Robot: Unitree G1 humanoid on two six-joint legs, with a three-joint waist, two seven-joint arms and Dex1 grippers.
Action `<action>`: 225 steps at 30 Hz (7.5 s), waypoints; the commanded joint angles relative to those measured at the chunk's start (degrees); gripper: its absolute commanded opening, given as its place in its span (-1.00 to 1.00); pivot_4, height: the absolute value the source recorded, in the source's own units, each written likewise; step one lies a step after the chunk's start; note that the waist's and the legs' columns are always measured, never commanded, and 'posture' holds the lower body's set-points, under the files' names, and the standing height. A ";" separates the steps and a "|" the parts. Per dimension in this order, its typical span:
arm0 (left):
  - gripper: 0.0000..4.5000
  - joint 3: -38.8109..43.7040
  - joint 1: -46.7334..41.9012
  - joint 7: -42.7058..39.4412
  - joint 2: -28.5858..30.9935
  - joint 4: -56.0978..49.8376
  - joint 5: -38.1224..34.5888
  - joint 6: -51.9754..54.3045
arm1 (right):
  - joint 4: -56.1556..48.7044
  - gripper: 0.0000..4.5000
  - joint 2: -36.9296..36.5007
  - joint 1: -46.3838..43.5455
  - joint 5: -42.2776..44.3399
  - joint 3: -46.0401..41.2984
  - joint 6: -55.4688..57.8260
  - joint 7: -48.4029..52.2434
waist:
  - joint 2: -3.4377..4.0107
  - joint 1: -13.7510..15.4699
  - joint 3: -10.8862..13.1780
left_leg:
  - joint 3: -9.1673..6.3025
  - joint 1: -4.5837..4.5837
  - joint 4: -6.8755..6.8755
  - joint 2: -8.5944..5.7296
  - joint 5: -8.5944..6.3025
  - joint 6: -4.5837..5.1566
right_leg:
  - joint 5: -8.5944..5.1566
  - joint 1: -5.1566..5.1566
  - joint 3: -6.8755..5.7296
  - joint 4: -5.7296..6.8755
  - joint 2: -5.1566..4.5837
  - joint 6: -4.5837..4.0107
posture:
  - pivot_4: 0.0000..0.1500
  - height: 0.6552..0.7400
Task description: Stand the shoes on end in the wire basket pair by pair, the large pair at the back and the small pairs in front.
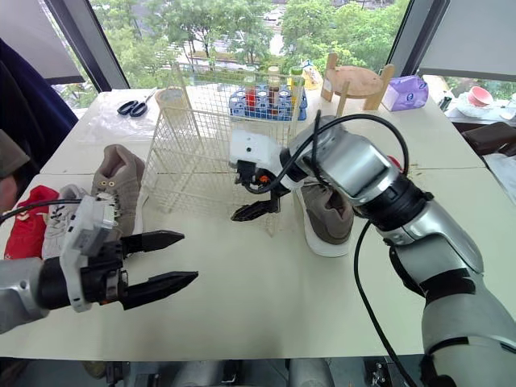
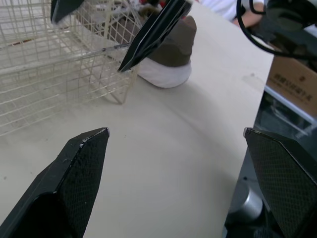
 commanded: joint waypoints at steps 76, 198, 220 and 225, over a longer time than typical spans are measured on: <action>1.00 -27.00 -12.88 -4.85 -13.87 9.74 16.92 -0.26 | -31.15 0.88 25.44 70.54 -5.18 -48.15 -9.59 -52.18 | -0.10 -0.01 -0.32 | -0.03 0.27 0.14 0.31 0.07 -0.03 | 0.01 0.30 0.09 0.11 0.74 -0.05 | 1.00 1.00; 0.97 -5.66 -41.31 22.51 -39.67 25.88 3.94 -10.22 | 3.37 -0.29 30.53 5.54 37.05 -54.58 -30.71 -41.36 | -0.36 -0.31 0.86 | -0.01 0.00 0.27 0.15 0.25 -0.31 | 0.27 -0.24 0.12 0.86 0.57 0.50 | 1.00 1.00; 0.97 -9.27 -10.60 31.70 -26.14 2.34 4.41 -13.77 | 67.79 -0.29 8.90 -24.70 -1.12 -40.17 -60.67 5.60 | -0.35 -0.07 0.88 | 0.06 0.06 0.05 0.16 0.25 -0.34 | 0.15 -0.18 0.16 0.56 0.47 0.18 | 1.00 1.00; 0.97 -12.25 -9.11 31.74 -28.40 2.38 7.28 -15.02 | 71.99 -0.29 10.66 -23.81 -4.98 -39.99 -61.85 5.63 | -0.36 -0.03 0.87 | 0.05 0.06 0.05 0.15 0.26 -0.37 | 0.16 -0.17 0.16 0.54 0.47 0.18 | 1.00 1.00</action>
